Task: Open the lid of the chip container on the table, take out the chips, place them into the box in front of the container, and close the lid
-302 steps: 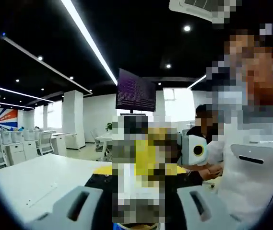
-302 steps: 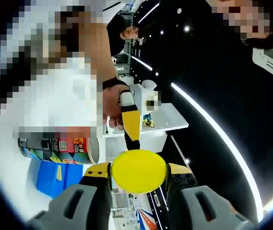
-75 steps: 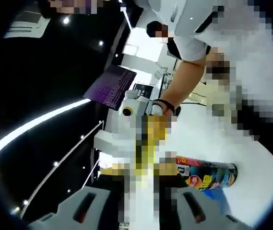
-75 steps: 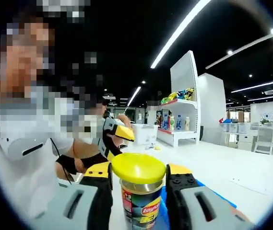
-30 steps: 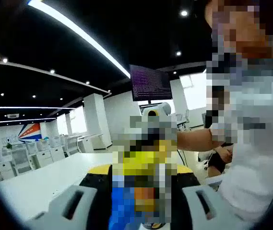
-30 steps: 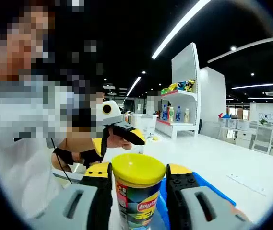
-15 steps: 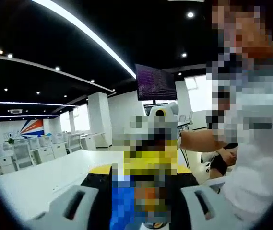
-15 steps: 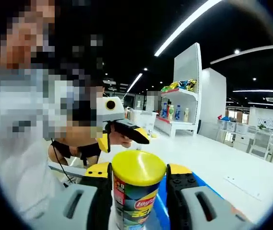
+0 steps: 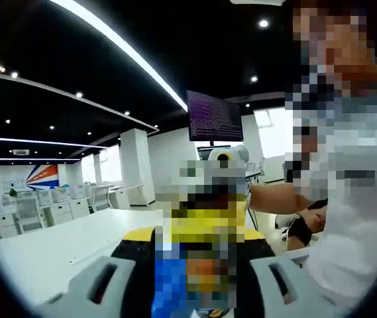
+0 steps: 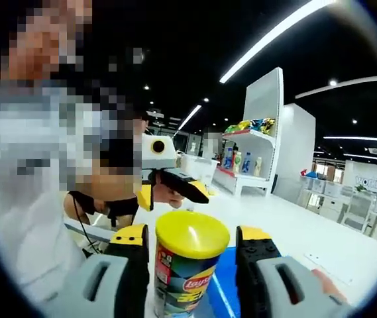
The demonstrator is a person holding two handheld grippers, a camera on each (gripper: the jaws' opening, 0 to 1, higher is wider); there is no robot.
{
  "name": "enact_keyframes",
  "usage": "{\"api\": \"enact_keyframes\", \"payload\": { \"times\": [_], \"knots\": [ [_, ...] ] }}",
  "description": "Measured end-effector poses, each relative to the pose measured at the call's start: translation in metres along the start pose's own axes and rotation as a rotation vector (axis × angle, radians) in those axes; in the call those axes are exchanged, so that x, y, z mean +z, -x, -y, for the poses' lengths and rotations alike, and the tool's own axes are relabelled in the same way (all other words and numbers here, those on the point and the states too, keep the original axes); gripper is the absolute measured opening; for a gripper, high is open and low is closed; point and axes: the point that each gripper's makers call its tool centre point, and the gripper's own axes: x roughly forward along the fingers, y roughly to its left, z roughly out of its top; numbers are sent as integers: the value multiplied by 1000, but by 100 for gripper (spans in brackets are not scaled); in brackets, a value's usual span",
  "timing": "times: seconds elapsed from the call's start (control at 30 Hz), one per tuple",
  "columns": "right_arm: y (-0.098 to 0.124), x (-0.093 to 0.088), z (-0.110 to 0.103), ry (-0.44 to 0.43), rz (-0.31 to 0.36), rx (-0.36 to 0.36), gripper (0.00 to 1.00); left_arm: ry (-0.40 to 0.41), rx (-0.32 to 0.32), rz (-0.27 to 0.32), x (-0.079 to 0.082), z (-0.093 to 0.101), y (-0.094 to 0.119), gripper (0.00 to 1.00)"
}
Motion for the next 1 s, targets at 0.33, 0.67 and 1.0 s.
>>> {"api": "enact_keyframes", "payload": {
  "times": [0.33, 0.67, 1.0],
  "knots": [
    [30, 25, 41, -150, 162, -153, 24, 0, 38, 90, 30, -11, -5, 20],
    [25, 30, 26, -122, 162, -97, 18, 55, -22, 61, 43, -11, -22, 6],
    [19, 29, 18, -76, 94, -83, 4, 105, -65, -31, 27, -5, -37, 2]
  ]
}}
